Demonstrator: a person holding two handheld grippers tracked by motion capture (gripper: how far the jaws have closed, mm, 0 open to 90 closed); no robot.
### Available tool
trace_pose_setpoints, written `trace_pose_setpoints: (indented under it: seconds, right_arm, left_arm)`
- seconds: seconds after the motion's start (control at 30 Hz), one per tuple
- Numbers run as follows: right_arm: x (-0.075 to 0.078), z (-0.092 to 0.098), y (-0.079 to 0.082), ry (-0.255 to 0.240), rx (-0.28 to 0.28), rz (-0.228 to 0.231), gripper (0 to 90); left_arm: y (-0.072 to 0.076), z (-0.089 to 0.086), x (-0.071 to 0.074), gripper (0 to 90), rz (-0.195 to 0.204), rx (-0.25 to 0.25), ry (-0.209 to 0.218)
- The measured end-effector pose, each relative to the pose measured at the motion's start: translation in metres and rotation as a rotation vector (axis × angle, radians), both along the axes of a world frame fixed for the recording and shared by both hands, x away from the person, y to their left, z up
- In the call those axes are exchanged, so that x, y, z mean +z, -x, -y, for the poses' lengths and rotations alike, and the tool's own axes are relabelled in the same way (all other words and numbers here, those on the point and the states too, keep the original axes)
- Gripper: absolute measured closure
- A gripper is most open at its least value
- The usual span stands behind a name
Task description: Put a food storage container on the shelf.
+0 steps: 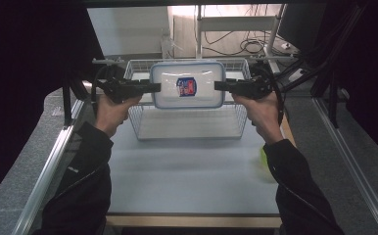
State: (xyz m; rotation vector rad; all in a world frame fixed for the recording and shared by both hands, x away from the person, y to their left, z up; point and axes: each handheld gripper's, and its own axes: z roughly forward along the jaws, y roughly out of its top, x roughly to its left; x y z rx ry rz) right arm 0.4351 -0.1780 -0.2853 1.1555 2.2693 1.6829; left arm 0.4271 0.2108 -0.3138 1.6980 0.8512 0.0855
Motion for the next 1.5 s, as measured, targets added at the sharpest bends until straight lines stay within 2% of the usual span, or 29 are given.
trace_pose_setpoints:
  seconds: [0.2, 0.53, 0.63, 0.77, 0.83, 0.87, 0.9, 0.97, 1.17, 1.27, 1.33, 1.37, 1.4, 1.43, 1.47, 1.5]
  right_arm:
    - [-0.002, 0.0, -0.021, -0.02, -0.011, -0.026, 52.4]
    - [-0.014, 0.001, -0.046, -0.068, -0.01, -0.076, 52.1]
    - [-0.016, 0.001, -0.048, -0.069, -0.011, -0.088, 52.0]
    - [-0.02, 0.002, -0.054, -0.082, -0.004, -0.095, 51.8]
    - [-0.02, 0.002, -0.055, -0.085, -0.005, -0.09, 51.7]
    - [-0.02, 0.002, -0.055, -0.085, -0.005, -0.09, 51.7]
    - [-0.021, 0.002, -0.055, -0.089, -0.007, -0.082, 51.4]
    - [-0.022, 0.002, -0.055, -0.089, -0.008, -0.075, 51.2]
    - [-0.021, 0.0, -0.055, -0.074, -0.015, -0.06, 50.5]
    - [-0.02, -0.002, -0.054, -0.053, -0.022, -0.043, 49.3]
    - [-0.02, -0.003, -0.054, -0.032, -0.027, -0.04, 46.6]
    - [-0.02, -0.003, -0.054, -0.032, -0.027, -0.04, 46.6]
    - [-0.021, -0.004, -0.054, -0.026, -0.041, -0.042, 43.3]
    - [-0.021, -0.004, -0.054, -0.026, -0.041, -0.042, 43.3]
    - [-0.021, -0.003, -0.055, -0.027, -0.051, -0.045, 42.3]
    - [-0.023, -0.002, -0.058, -0.048, -0.06, -0.06, 42.3]
  left_arm:
    - [-0.017, 0.001, 0.001, 49.2, -0.014, 0.015, -0.006]
    - [-0.03, 0.002, -0.004, 49.1, -0.039, 0.048, -0.001]
    - [-0.03, 0.002, -0.006, 48.8, -0.042, 0.059, -0.001]
    - [-0.03, 0.002, -0.008, 48.6, -0.021, 0.061, 0.001]
    - [-0.029, 0.004, -0.009, 47.5, 0.005, 0.069, -0.019]
    - [-0.029, 0.004, -0.009, 46.6, 0.005, 0.069, -0.019]
    - [-0.028, 0.006, -0.009, 45.7, 0.027, 0.076, -0.036]
    - [-0.027, 0.006, -0.01, 45.2, 0.041, 0.077, -0.037]
    - [-0.027, 0.007, -0.011, 43.8, 0.061, 0.095, -0.046]
    - [-0.028, 0.008, -0.012, 42.2, 0.078, 0.12, -0.091]
    - [-0.028, 0.011, -0.013, 46.5, 0.088, 0.129, -0.139]
    - [-0.028, 0.011, -0.013, 47.2, 0.088, 0.129, -0.139]
    - [-0.029, 0.014, -0.015, 44.7, 0.087, 0.137, -0.159]
    - [-0.029, 0.014, -0.015, 47.0, 0.087, 0.137, -0.159]
    - [-0.03, 0.012, -0.016, 47.0, 0.086, 0.145, -0.14]
    - [-0.031, 0.011, -0.017, 49.6, 0.077, 0.144, -0.121]
